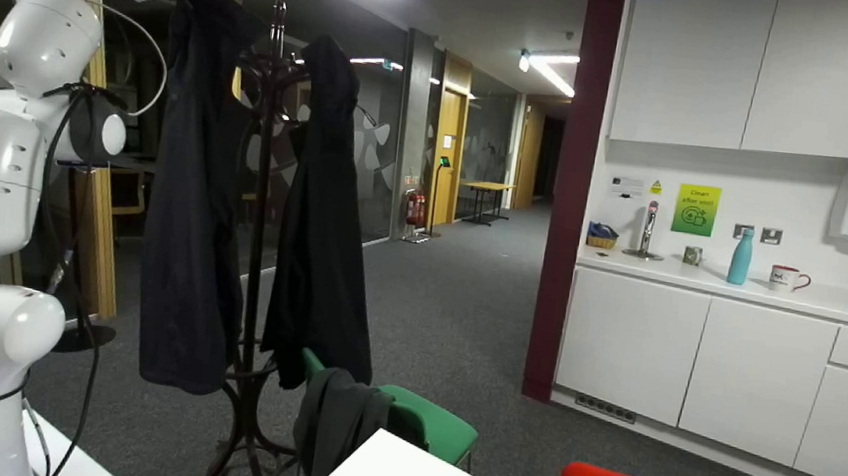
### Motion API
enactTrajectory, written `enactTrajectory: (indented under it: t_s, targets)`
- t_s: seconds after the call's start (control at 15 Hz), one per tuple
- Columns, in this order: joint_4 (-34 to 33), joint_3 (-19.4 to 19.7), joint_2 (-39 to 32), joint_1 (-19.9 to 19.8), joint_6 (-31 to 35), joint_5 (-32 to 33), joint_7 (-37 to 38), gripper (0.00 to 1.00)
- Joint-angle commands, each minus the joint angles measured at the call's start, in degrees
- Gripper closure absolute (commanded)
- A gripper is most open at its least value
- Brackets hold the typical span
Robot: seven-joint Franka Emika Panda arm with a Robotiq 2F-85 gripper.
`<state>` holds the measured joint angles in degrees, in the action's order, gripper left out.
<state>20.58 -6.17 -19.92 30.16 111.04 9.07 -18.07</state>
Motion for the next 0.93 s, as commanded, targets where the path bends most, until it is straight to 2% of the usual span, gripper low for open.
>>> enactTrajectory:
  t_s: [0.0,0.4,0.6,0.87]
  targets:
    - [0.00,-0.66,0.84,2.05,3.87,1.65,-3.39,0.99]
    - [0.42,-0.69,0.27,4.93,2.56,1.76,-4.80,0.99]
    - [1.30,0.75,0.85,7.34,0.75,4.39,-0.34,0.99]
    - [1.47,3.68,2.33,11.13,-3.98,10.44,10.08,0.99]
